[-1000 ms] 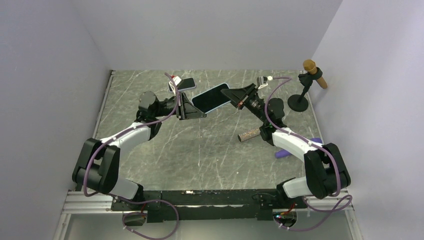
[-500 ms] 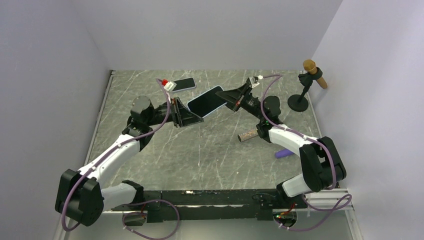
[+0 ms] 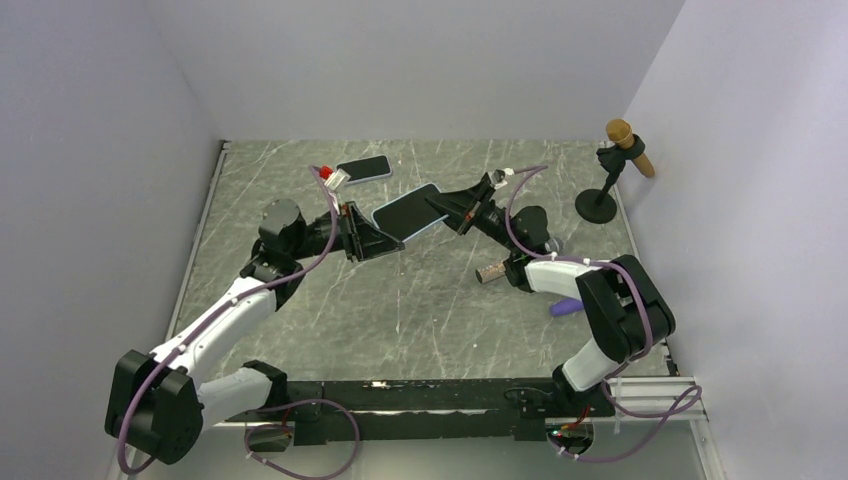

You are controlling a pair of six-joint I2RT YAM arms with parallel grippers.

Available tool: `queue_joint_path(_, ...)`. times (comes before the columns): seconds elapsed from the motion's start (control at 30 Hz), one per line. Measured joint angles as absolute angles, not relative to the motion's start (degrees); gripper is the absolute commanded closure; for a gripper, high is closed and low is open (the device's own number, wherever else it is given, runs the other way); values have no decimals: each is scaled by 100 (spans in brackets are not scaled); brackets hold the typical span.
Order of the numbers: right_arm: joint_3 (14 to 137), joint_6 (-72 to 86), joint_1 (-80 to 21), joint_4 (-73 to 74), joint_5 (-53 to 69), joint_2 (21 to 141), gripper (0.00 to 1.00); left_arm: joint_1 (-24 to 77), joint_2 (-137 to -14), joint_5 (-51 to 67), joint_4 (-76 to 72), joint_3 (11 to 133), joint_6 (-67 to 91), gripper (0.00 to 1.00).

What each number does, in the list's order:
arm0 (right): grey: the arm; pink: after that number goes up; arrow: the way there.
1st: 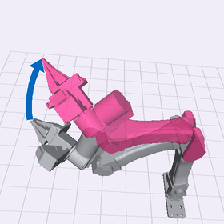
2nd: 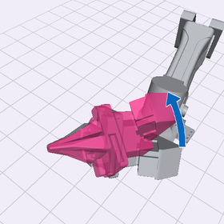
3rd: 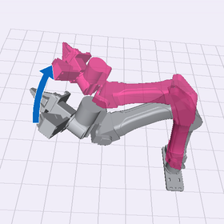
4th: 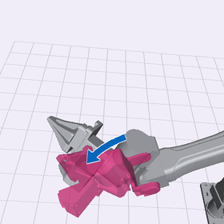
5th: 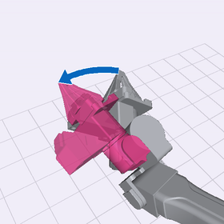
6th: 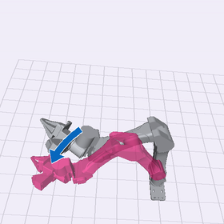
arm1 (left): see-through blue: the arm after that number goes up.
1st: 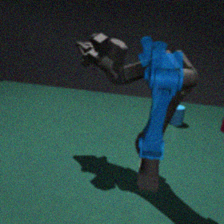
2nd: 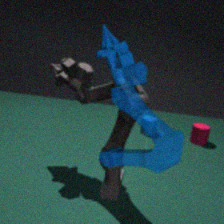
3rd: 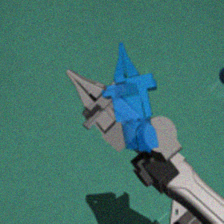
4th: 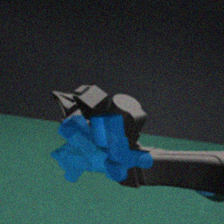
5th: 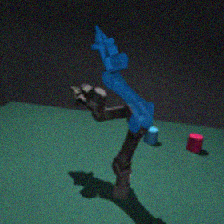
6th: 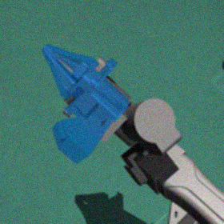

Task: Take the phone out of the phone case
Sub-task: Remove the phone case from the phone.

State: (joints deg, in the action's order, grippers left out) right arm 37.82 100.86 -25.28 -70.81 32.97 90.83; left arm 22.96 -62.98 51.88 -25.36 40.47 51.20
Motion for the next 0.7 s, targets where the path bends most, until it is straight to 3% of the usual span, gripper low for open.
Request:
queue_joint_path(0.5, 3704, 10324, -2633, -7065, 3083, 9170, 100, 2311, -6178, 5046, -2460, 4047, 4633, 53)
queue_joint_path(0.7, 3677, 10591, -2644, -6858, 2985, 9174, 100, 2311, -6219, 5068, -2689, 4047, 4355, 49)
